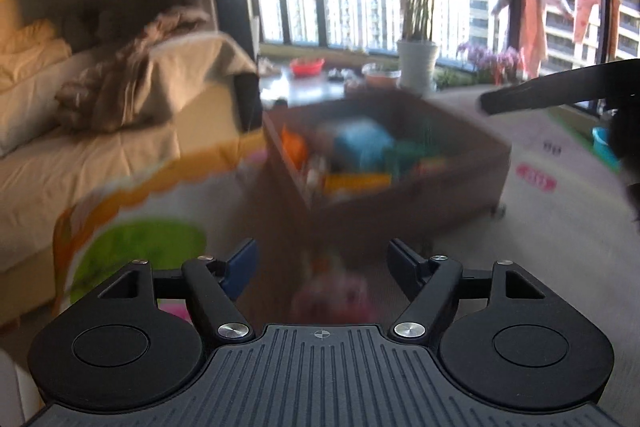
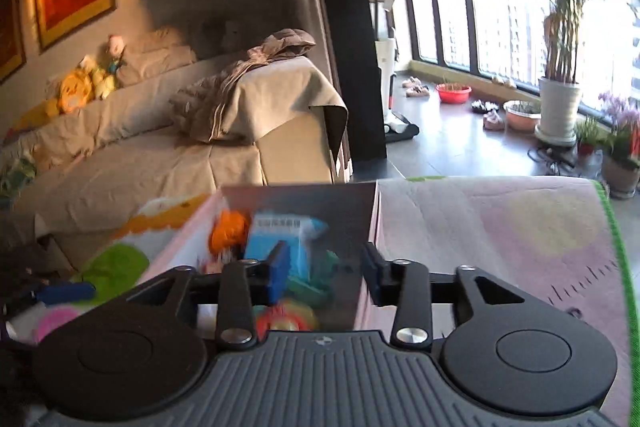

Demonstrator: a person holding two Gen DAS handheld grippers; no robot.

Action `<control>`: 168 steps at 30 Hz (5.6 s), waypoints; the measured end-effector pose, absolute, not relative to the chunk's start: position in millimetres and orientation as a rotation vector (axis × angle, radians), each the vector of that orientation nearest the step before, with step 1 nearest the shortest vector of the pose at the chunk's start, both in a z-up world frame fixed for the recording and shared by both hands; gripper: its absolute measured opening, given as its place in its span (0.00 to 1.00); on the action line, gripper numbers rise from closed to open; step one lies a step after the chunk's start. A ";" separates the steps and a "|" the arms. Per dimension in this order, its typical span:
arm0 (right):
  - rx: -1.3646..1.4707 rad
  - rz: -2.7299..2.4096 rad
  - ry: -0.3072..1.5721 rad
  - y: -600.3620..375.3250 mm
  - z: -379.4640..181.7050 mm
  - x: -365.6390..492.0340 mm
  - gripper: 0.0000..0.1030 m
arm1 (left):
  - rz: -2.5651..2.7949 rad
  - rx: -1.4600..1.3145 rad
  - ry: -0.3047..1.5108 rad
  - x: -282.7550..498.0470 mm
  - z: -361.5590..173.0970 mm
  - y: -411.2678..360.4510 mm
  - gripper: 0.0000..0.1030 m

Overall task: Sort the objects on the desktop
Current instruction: 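Drop the brick and teal toy into the pink box by opening both tools, then move the left tool toward the pink net while the right tool reaches the pink pig toy, then grasp the pink net with the left tool while the right tool grasps the pink pig toy, then carry the net and pig toy over the pink box and open both tools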

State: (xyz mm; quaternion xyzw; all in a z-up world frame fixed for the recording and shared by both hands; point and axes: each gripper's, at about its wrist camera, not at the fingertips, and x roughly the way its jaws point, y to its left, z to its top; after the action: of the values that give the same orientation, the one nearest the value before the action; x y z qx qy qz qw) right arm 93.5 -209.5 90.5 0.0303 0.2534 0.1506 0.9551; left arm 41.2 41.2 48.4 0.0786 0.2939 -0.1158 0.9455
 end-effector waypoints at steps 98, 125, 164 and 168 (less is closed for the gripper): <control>-0.102 0.307 0.743 -173.8 35.2 9.9 0.48 | -0.242 0.106 0.738 -0.7 3.2 47.4 1.00; -0.193 0.285 0.671 -162.1 21.7 9.1 0.69 | -0.328 0.161 0.737 -5.7 6.2 28.9 0.93; -0.082 0.367 0.446 -204.1 119.2 -24.5 0.47 | -0.373 0.160 0.490 27.0 125.5 14.5 0.83; -0.109 0.341 0.371 -206.3 131.6 -21.4 0.47 | -0.375 0.144 0.504 79.9 135.7 -2.7 0.83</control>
State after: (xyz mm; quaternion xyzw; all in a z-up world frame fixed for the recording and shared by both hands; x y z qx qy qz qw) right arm -21.4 -206.3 131.6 -0.0537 0.1836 0.1688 0.9669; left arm 79.9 -2.7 135.7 0.0710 0.2478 -0.1844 0.9485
